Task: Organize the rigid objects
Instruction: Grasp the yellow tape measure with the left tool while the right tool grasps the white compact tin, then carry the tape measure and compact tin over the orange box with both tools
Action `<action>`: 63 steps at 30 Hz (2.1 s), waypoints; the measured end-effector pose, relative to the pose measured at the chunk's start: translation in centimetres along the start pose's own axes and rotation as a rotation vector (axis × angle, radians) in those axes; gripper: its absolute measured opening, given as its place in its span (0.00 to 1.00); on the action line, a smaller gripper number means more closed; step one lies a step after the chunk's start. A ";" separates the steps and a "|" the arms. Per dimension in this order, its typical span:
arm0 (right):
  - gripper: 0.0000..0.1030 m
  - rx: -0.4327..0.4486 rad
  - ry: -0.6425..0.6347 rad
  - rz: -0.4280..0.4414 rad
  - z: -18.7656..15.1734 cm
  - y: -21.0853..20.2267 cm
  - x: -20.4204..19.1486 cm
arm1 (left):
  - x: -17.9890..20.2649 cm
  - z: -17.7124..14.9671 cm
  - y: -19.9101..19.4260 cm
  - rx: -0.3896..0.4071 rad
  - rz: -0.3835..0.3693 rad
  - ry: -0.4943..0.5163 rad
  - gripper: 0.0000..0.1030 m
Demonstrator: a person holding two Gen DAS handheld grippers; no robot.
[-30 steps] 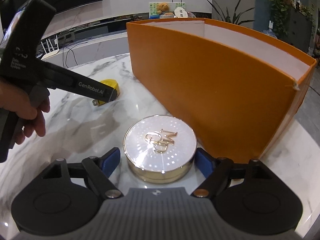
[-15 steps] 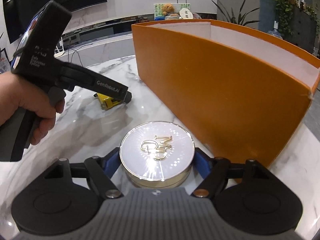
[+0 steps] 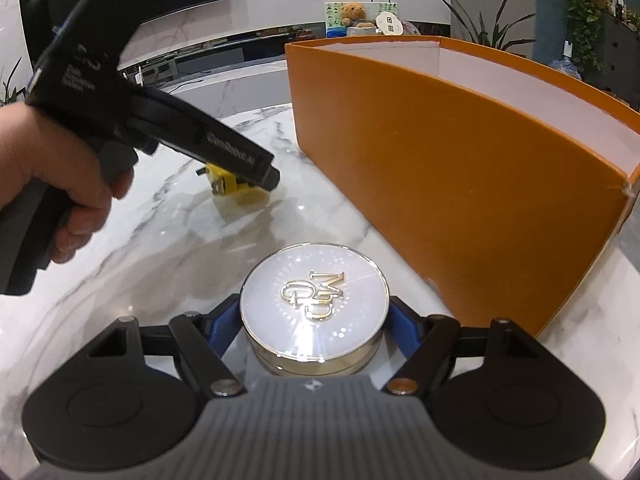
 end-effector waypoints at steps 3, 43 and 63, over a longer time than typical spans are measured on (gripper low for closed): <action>0.73 -0.001 0.003 0.001 0.0 0.0 0.1 | -0.4 0.0 -0.4 -0.004 0.021 -0.002 0.68; 0.73 0.222 0.004 0.022 12.0 -6.5 1.2 | -1.6 8.4 -15.3 0.340 0.057 -0.226 0.68; 0.73 0.137 -0.010 -0.055 19.7 -7.2 10.1 | 4.1 11.7 -11.4 0.329 0.006 -0.180 0.68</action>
Point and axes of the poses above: each gripper's, at about its wrist camera, not at the fingertips, and y roughly the way its jaws point, x to its right, z to its top, the point moved 8 cm from there along y, roughly the way its jaws point, and after that the axes turned 6 degrees about z, right-handed, at the moved point
